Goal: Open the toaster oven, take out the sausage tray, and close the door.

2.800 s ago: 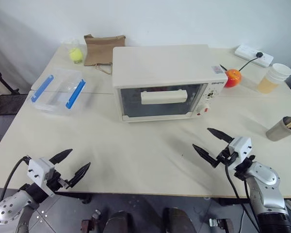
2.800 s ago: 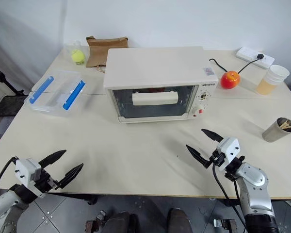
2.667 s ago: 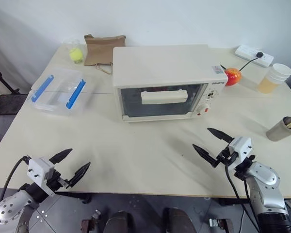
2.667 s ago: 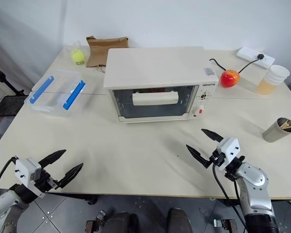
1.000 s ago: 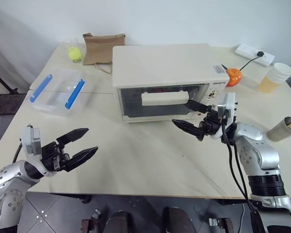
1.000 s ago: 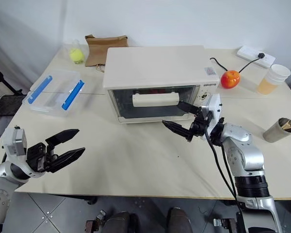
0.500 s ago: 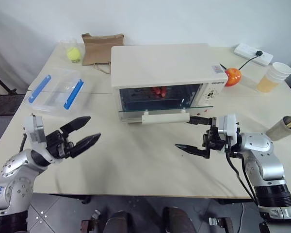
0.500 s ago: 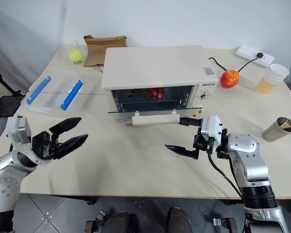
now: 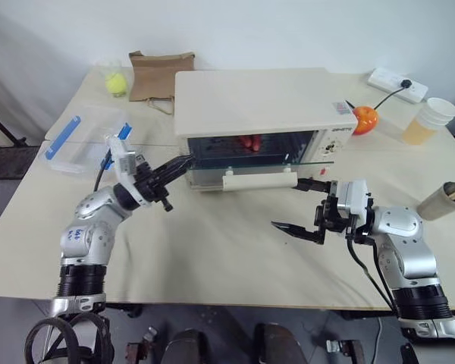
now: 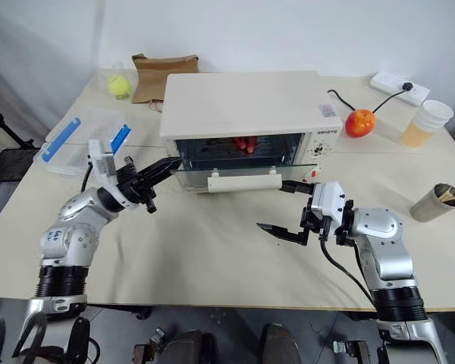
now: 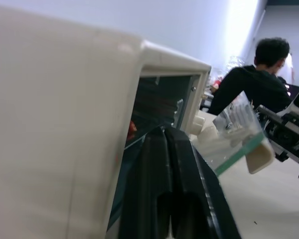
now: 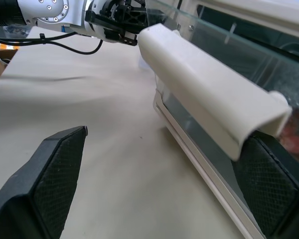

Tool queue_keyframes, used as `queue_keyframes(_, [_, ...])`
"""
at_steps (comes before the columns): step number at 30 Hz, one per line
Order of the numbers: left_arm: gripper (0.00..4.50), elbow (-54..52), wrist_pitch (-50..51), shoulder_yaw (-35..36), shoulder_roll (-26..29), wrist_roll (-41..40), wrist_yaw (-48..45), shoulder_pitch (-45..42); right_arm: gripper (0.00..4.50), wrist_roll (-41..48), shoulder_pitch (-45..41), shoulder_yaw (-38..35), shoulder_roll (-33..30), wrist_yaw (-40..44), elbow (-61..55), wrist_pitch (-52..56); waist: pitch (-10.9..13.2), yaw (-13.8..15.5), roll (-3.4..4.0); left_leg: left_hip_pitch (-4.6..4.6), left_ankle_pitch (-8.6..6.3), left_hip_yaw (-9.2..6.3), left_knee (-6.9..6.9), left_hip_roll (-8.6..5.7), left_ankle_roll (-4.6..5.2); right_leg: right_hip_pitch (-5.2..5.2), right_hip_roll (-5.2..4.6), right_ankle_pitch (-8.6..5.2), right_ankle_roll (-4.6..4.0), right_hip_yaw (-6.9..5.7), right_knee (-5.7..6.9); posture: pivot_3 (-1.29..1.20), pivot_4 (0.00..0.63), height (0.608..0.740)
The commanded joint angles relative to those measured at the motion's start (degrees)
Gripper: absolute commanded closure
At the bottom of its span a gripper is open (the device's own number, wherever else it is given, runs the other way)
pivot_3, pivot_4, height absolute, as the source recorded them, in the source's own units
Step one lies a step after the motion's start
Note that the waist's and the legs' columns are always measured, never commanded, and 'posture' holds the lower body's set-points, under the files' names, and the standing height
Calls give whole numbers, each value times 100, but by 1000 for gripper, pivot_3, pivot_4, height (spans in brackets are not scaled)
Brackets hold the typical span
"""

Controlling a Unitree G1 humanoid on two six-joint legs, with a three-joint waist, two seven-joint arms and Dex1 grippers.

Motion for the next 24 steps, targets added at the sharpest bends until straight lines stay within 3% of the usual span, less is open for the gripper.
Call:
queue_keyframes(1, [4447,152,-215,-85,-90,171,-130,-202,0,36,66,-65,-37,-50,-161,-117,1,5,-1,0,0,-1,1,0,-1,0,0,0,0,0,3,0,150,740])
queue_keyframes(7, [4447,157,-72,-288,-125,129,-630,-198,0,14,562,-293,-190,-305,-447,-53,2,39,-2,-2,1,-3,4,2,-2,0,0,0,0,1,4,0,150,740])
queue_keyframes(14, [4447,-77,-86,-693,42,298,-1367,153,0,48,2465,-1422,-650,-926,-1305,240,2,252,-3,-8,1,-8,9,1,-2,0,-1,0,0,1,2,0,150,740])
queue_keyframes(18, [4447,167,-450,-851,45,734,-1301,340,0,-73,3355,-2123,-931,-1164,-1484,363,2,283,-3,-9,0,3,10,-5,-1,6,5,0,0,2,-22,0,150,740])
queue_keyframes(24, [4447,578,-1074,-986,46,1301,-1272,447,0,-258,3310,-2535,-1077,-1546,-1598,191,3,212,-6,9,3,31,26,16,-2,10,10,-2,-5,21,-30,0,150,740])
